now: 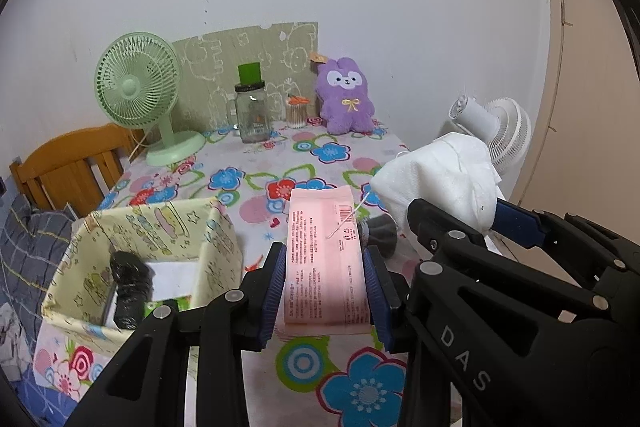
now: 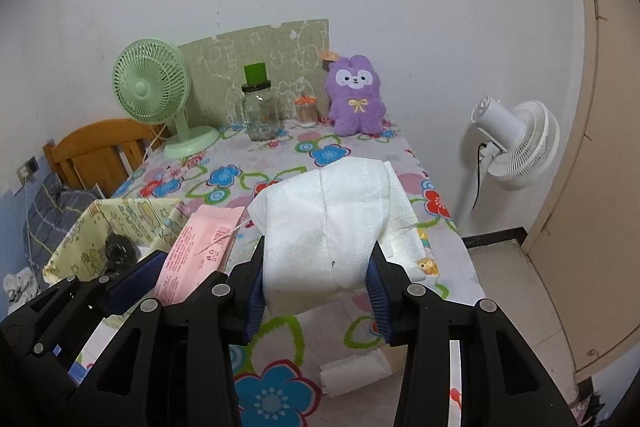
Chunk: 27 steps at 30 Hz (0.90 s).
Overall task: Organize soft objects
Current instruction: 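Carry the pink packet and white towel toward the fabric box with both tools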
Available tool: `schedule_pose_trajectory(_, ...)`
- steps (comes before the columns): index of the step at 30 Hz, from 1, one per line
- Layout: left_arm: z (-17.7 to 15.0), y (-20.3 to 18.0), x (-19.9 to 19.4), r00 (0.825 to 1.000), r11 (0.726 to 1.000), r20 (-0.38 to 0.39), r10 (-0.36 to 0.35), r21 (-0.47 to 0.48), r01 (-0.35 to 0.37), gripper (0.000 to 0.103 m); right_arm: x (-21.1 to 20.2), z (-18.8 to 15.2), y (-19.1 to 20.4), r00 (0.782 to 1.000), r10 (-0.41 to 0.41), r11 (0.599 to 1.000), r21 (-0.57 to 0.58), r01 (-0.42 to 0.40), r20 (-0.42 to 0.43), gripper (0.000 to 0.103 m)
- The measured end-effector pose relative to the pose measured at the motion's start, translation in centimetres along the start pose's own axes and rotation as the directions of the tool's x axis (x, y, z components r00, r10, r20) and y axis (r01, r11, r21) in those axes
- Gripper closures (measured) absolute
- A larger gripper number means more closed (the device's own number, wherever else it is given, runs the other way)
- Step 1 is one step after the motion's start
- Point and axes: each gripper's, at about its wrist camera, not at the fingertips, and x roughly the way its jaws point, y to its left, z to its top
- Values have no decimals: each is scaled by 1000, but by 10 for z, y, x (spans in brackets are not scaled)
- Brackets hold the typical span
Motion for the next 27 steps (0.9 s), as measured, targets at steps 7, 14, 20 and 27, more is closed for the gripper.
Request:
schedule_pose_trajectory(7,9,18,-2,1000,1000,16,8,10,-8,63,0,9,16,1000,6,1000,1,-6,12,56)
schedule_pose_trajectory(14,14,38,-1,1000,1000,27,14,18,-15,63,5,16,36,1000,22,1000,-2,-22,20,56)
schedule_pose_trajectory(20,17,52,-1,999,1000,30,16,15,-17,63,10,22,54,999,40,999,-23,-39,23,56)
schedule_pose_trajectory(27,18,75,-4,999,1000,40,24,6,-24,63,14,27,75,998,56,997,-49,-54,32,56)
